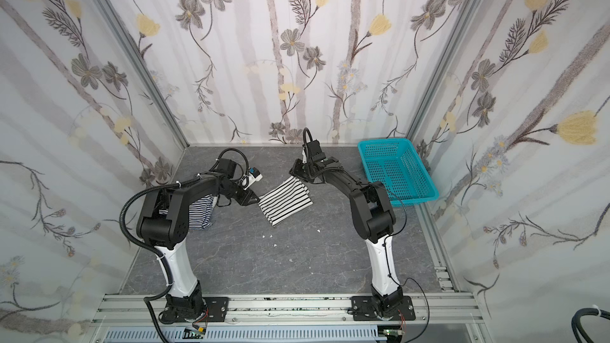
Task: Fold and stack tank tops
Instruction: Smooth out the tank top at the center of the table, then rotate the tank top at the center of the table.
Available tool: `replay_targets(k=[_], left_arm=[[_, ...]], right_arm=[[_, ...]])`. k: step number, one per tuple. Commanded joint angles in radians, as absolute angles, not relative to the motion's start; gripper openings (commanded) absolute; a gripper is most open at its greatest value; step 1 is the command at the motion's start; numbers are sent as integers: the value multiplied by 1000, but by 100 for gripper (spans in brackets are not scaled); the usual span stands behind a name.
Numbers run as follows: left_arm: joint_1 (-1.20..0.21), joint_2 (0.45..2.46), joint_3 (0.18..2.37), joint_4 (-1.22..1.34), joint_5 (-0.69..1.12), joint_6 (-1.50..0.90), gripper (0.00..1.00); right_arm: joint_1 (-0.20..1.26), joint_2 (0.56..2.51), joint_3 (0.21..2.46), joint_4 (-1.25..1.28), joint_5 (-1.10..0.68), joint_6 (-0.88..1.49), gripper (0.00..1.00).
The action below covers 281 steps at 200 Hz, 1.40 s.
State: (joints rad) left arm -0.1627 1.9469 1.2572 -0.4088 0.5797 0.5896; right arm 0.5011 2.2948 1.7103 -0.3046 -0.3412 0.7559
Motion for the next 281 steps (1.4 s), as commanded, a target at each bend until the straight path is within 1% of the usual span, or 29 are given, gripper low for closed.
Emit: replay_targets(k=[1, 16, 51, 83, 106, 134, 151, 179, 200, 222, 235, 256, 281], left_arm=[[-164, 1940, 1256, -353, 534, 536, 39], [-166, 1956, 1264, -347, 520, 526, 39], [-168, 1970, 1273, -329, 517, 495, 39], [-170, 1972, 1269, -294, 463, 460, 40], [-170, 1910, 1233, -256, 459, 421, 41], [-193, 1809, 1197, -242, 460, 397, 45], [-243, 1769, 1181, -242, 443, 400, 47], [-335, 1753, 1151, -242, 436, 413, 47], [-355, 1805, 1157, -242, 405, 390, 46], [-355, 1852, 1162, -227, 360, 388, 44], [-351, 1867, 1163, -209, 338, 388, 44], [-347, 1898, 1181, -195, 307, 388, 44], [-345, 1942, 1207, -193, 270, 384, 44]], right_arm=[[511, 2310, 1706, -278, -331, 735, 20], [511, 2337, 1718, -278, -336, 742, 12], [511, 2408, 1769, -280, -344, 752, 10], [510, 2494, 1850, -291, -359, 763, 14], [509, 2540, 1880, -299, -354, 775, 20], [505, 2545, 1878, -351, -303, 773, 26], [514, 2519, 1868, -340, -333, 747, 32], [541, 2391, 1773, -281, -358, 717, 39], [558, 2250, 1610, -228, -268, 734, 42], [567, 2146, 1428, -138, -268, 755, 42], [574, 2119, 1358, -108, -275, 753, 40], [583, 2124, 1295, -67, -307, 731, 35], [591, 2161, 1279, -64, -305, 726, 33]])
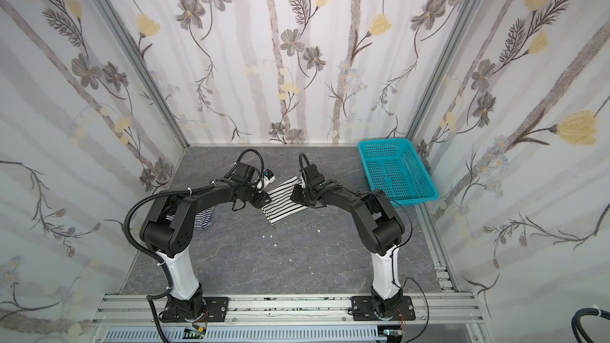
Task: Fold and stack tank tops
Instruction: Rotate the tank top at the center of the table.
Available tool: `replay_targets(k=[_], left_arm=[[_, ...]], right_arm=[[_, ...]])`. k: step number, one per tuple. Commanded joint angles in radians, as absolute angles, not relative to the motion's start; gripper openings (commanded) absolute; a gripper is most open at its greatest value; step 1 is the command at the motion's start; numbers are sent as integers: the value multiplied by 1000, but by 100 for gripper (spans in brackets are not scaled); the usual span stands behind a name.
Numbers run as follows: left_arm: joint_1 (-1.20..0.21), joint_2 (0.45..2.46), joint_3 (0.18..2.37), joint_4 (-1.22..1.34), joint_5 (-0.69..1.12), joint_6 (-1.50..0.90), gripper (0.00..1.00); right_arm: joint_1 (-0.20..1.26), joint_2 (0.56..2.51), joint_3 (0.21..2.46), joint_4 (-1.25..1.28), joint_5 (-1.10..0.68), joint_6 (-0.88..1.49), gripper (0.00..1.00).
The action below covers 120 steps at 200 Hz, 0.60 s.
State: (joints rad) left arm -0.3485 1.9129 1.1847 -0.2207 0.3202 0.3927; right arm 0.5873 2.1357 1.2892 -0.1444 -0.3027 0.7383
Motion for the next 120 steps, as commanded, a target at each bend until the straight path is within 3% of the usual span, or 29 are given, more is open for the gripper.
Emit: replay_targets(k=[1, 86, 120], left_arm=[[-345, 1942, 1208, -192, 270, 384, 44], [-333, 2037, 1317, -189, 159, 414, 46], [-333, 1978, 1330, -195, 184, 415, 49]], right_arm=[[592, 2162, 1278, -64, -305, 727, 33], [731, 2078, 1151, -38, -254, 836, 33], [767, 1978, 1129, 2, -231, 886, 35]])
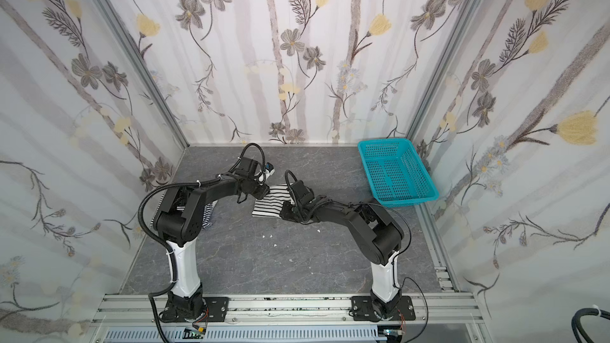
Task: Fold and stack tank tops
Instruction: Rotate the tank top at the center of the table, then smooth out the tank top at the center of the table.
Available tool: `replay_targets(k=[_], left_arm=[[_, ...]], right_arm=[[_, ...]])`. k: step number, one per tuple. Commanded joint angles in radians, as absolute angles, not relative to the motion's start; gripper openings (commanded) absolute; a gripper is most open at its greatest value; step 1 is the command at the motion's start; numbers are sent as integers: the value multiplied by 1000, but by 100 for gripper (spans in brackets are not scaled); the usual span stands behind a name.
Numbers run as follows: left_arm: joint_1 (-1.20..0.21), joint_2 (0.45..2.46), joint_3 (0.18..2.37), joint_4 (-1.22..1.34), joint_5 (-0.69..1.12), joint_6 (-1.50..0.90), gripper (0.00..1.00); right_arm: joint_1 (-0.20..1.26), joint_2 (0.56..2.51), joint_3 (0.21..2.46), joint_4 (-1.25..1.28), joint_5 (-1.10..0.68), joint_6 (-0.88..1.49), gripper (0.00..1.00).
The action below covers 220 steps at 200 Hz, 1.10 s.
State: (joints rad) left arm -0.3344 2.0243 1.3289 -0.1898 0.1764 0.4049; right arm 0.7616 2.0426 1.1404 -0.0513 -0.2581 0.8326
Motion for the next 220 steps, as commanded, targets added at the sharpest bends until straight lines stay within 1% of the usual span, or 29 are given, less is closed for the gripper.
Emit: replay_targets(k=[1, 17, 35, 78, 131, 152, 187, 220], left_arm=[[-333, 1974, 1328, -195, 186, 414, 49], [-333, 1899, 1301, -199, 224, 405, 51], [-342, 1815, 1213, -208, 246, 402, 53], [-359, 1675, 1021, -220, 289, 471, 53], [-359, 1649, 917, -218, 302, 472, 53], [-357, 1689, 918, -212, 261, 478, 51], [-350, 1737, 927, -209, 280, 479, 51], [-350, 1727, 916, -212, 283, 487, 51]], right_arm=[[767, 1973, 1128, 4, -231, 887, 35], [765, 1928, 1128, 26, -223, 884, 38], [754, 1928, 1151, 6, -209, 874, 38], [672, 2002, 1174, 44, -265, 852, 34], [615, 2097, 1226, 56, -305, 844, 33], [615, 2118, 1226, 69, -319, 847, 32], [609, 2136, 1216, 53, -306, 844, 33], [584, 2152, 1197, 29, -304, 844, 33]])
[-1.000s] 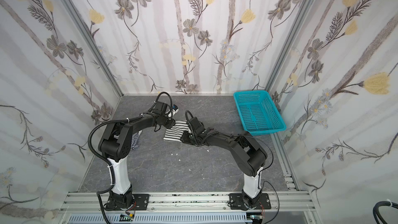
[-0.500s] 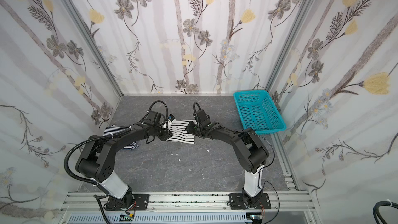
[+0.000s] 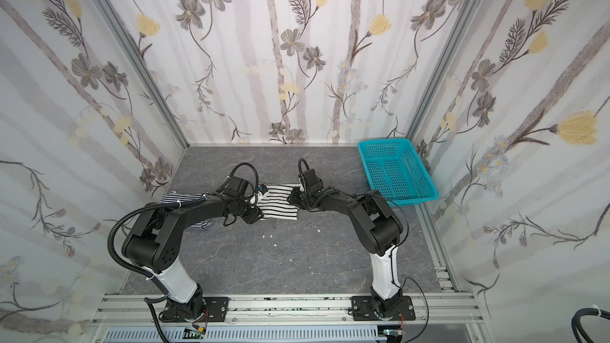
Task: Fold and stack tank tops
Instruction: Smooth out the tank top at the center of the table, then pick up the tank top from the center of the table.
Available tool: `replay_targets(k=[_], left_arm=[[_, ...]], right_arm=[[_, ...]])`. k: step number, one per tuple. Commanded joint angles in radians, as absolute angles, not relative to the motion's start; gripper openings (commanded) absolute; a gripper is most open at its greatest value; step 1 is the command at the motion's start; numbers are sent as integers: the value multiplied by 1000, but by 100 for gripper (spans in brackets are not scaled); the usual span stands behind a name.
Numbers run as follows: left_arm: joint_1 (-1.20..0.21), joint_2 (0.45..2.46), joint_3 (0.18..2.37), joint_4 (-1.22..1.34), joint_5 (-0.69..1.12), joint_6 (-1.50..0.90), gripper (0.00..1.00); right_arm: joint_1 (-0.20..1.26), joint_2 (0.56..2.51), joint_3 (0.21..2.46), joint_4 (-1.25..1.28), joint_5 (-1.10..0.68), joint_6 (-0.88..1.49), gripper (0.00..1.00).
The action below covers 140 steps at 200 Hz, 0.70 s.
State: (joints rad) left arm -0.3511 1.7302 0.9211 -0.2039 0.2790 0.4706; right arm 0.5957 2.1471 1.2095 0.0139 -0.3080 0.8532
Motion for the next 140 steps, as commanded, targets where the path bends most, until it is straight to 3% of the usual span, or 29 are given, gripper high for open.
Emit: replay_targets(k=[1, 33, 56, 140], left_arm=[[-351, 1727, 916, -212, 282, 488, 51], [-334, 1649, 912, -216, 281, 473, 53], [-251, 1610, 942, -215, 407, 407, 62], [-109, 1848, 1107, -252, 685, 231, 63]], right_arm=[[584, 2151, 1196, 28, -303, 843, 33], [578, 2107, 1190, 16, -305, 822, 33], [585, 2078, 1205, 0, -310, 819, 35], [580, 2132, 1265, -27, -298, 808, 36]])
